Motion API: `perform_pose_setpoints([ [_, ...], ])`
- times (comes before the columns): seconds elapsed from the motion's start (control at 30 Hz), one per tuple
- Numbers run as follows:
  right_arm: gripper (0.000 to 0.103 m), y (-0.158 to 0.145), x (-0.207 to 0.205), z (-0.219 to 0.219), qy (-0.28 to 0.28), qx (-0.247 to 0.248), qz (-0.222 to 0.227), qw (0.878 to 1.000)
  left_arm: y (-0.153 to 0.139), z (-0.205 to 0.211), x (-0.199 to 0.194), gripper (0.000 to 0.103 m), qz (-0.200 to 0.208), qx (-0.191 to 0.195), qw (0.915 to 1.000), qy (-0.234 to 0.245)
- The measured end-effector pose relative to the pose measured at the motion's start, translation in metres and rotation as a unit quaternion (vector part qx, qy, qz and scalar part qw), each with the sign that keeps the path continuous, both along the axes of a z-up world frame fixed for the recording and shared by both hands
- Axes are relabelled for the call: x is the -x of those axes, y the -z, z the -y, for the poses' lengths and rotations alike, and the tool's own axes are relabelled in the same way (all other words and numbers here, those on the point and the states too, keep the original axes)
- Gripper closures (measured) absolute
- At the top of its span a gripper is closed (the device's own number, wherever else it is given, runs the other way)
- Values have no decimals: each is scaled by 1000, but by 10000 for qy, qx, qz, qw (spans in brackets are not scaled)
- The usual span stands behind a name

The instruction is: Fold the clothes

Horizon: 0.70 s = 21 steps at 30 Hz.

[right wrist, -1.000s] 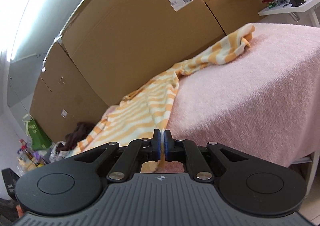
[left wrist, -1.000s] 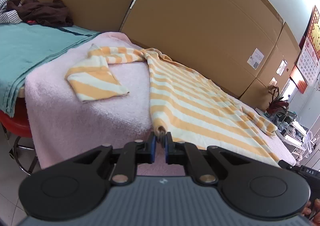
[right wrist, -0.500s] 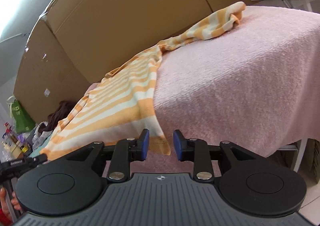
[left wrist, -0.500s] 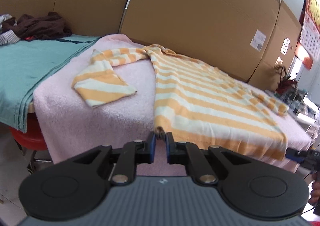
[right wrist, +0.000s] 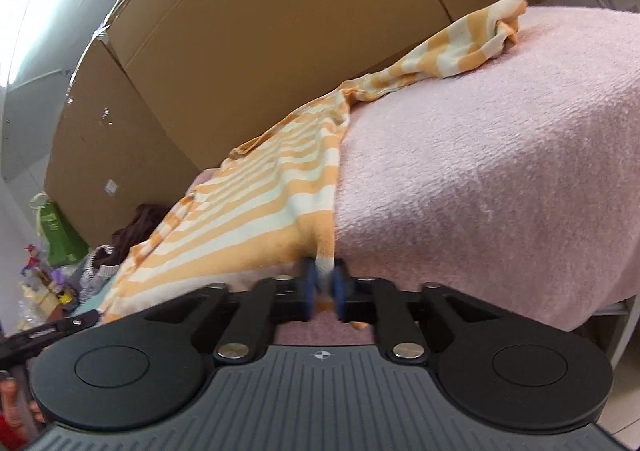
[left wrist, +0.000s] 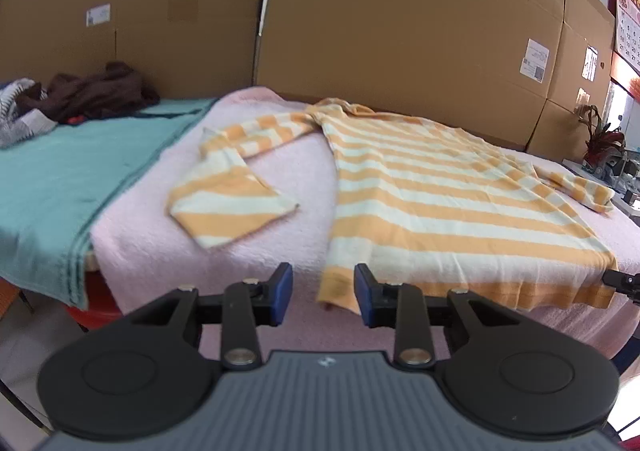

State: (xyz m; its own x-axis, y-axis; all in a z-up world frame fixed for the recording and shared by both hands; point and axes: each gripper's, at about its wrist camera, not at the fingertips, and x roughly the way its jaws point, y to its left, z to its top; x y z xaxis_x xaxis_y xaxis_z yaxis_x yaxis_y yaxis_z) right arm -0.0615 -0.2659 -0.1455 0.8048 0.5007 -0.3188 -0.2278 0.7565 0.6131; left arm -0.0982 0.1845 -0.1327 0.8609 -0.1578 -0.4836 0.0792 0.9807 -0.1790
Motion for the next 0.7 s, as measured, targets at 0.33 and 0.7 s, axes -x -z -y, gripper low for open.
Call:
perform_pose_setpoints([
  [0.33, 99, -12, 20, 30, 94, -431, 122, 9990, -5, -4, 9, 96, -29, -418, 9989, -187],
  [0.7, 81, -65, -18, 16, 406, 854, 661, 9933, -24, 39, -64, 75, 164, -770, 9969, 39],
])
